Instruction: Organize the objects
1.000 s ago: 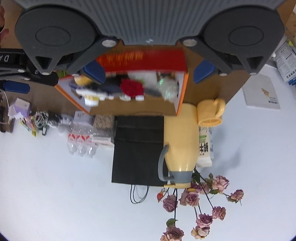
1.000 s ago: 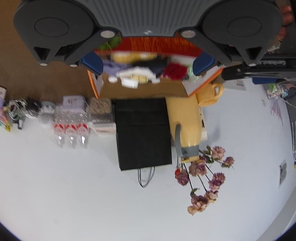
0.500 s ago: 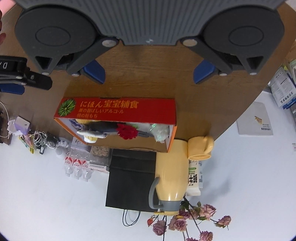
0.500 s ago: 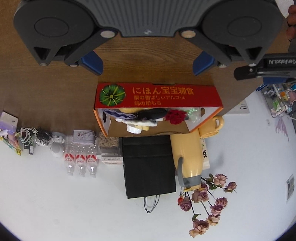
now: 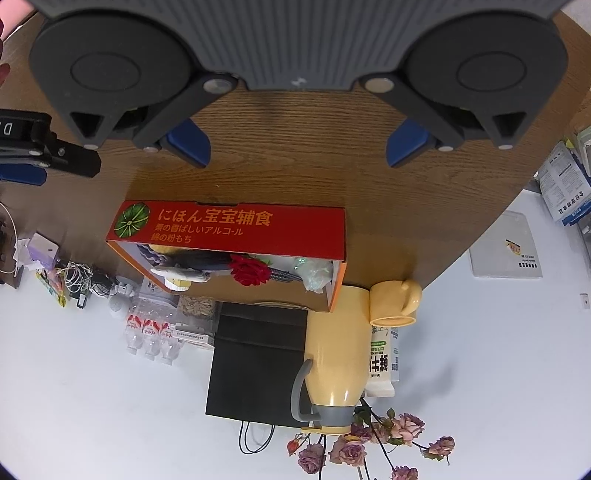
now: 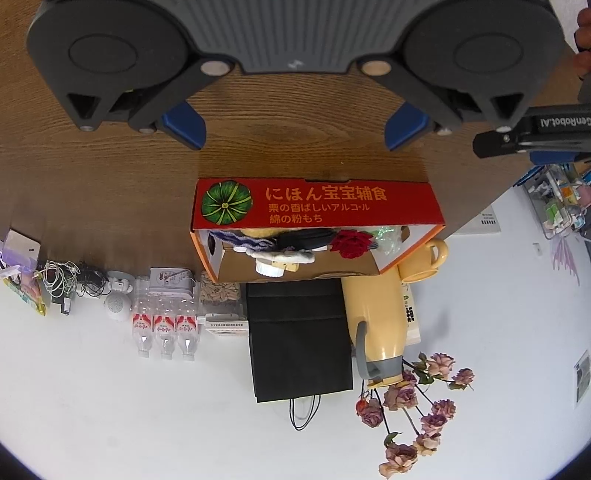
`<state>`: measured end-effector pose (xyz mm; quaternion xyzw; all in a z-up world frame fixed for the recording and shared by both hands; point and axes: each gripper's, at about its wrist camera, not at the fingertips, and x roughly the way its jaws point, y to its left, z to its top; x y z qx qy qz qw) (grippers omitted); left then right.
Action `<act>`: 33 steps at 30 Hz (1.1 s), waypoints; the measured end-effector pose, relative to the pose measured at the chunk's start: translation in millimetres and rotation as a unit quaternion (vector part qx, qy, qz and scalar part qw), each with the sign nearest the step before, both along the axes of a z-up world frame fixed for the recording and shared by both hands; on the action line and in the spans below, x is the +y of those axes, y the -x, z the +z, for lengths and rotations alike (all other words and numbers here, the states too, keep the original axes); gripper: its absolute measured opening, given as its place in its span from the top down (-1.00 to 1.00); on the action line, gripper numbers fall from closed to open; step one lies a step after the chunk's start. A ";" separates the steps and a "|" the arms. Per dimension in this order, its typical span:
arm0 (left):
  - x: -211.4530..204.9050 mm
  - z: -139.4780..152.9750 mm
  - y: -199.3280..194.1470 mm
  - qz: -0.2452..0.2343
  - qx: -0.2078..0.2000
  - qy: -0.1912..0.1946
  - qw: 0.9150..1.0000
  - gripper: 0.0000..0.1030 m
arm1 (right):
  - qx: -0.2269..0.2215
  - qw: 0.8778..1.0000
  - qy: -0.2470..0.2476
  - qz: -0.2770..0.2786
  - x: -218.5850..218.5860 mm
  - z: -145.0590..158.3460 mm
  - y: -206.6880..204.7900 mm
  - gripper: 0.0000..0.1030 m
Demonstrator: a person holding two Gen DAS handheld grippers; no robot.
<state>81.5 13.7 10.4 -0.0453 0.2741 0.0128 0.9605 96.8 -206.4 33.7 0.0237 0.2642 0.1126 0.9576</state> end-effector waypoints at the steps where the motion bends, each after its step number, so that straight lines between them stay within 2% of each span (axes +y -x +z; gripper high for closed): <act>1: -0.1 0.0 -0.2 0.000 0.000 0.000 1.000 -1.00 | 0.000 1.000 0.000 0.000 0.0 0.0 0.0 -1.00; 33: 0.9 1.0 1.8 0.002 -0.002 -0.002 1.000 -1.00 | 0.000 1.000 0.002 0.000 0.7 0.0 0.9 -1.00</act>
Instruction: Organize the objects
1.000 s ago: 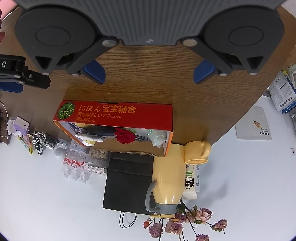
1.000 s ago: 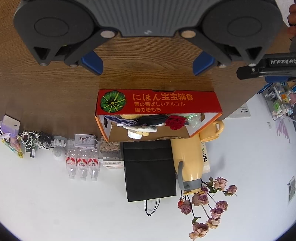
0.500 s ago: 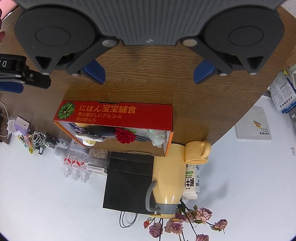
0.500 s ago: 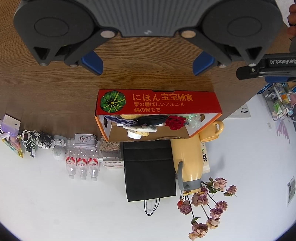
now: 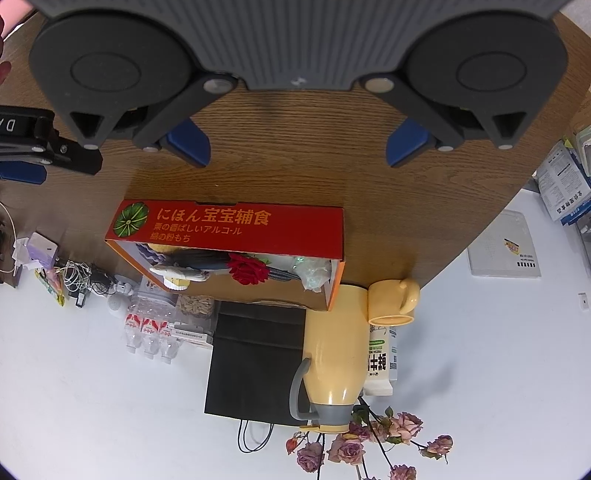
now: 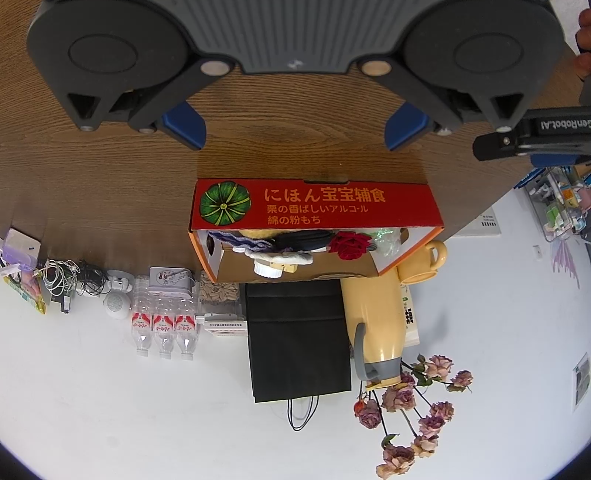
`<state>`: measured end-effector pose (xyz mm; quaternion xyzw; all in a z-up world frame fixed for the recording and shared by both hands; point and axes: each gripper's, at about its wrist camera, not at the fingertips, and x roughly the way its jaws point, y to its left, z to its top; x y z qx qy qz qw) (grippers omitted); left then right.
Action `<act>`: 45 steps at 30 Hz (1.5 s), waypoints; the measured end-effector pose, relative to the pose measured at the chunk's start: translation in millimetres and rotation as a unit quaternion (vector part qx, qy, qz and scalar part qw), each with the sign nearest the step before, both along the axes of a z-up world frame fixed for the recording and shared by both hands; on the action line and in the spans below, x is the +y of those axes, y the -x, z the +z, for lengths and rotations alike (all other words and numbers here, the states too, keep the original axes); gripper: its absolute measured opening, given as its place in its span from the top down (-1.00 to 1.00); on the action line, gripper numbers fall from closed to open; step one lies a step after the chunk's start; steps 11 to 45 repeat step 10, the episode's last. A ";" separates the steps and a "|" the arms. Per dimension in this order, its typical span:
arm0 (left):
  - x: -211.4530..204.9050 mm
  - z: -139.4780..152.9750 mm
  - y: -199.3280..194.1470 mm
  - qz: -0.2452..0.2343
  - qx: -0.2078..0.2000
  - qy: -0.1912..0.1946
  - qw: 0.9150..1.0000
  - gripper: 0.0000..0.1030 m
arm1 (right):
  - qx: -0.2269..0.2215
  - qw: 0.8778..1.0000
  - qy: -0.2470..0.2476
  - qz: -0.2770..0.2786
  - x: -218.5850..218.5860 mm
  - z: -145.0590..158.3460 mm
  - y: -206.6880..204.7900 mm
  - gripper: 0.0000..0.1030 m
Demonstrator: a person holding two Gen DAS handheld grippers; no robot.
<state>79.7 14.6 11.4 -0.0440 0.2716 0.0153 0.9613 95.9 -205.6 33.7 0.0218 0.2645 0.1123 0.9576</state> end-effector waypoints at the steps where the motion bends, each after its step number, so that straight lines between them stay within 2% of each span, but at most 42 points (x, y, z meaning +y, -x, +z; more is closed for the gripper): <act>1: -0.1 0.1 0.0 0.000 0.000 0.000 1.000 -1.00 | 0.000 1.000 0.000 0.000 -0.1 -0.1 0.0 -1.00; 45: 1.1 0.4 -1.3 0.004 -0.003 -0.001 1.000 -1.00 | 0.000 1.000 0.000 -0.001 -0.1 0.1 0.2 -1.00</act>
